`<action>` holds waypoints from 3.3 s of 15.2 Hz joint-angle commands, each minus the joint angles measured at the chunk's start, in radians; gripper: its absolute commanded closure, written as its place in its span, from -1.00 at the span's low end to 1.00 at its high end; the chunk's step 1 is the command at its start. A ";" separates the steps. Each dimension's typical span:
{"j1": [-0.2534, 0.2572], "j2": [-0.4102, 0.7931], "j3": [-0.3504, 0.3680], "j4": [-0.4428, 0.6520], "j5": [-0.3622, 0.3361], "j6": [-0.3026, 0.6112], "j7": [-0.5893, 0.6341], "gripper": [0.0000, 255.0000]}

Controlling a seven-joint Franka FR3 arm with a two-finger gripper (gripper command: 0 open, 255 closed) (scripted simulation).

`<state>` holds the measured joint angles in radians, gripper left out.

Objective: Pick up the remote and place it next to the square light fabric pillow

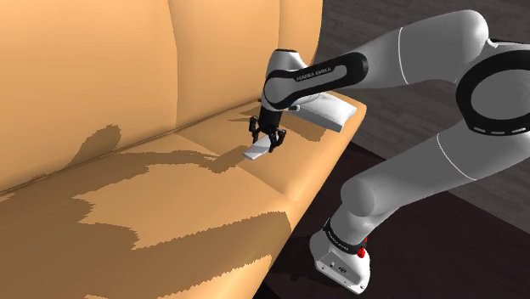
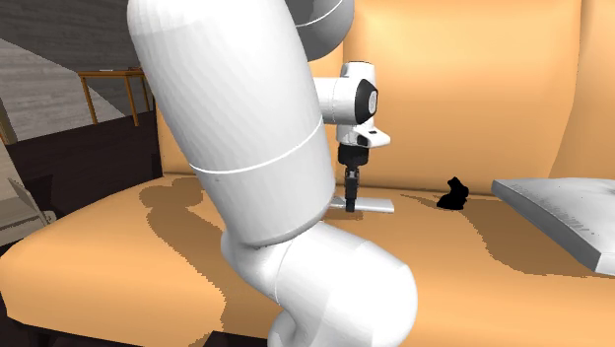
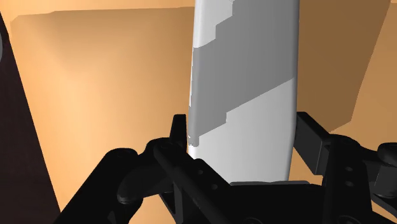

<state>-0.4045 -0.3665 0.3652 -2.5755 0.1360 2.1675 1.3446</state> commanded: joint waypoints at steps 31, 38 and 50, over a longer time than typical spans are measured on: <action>-0.012 -0.135 -0.079 0.309 -0.020 -0.445 -0.044 1.00; -0.075 -0.177 -0.215 0.262 -0.090 -0.445 -0.216 1.00; -0.193 -0.114 -0.441 0.307 -0.219 -0.419 -0.502 1.00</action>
<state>-0.5866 -0.4872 -0.0556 -2.2743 -0.0720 1.7455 0.8699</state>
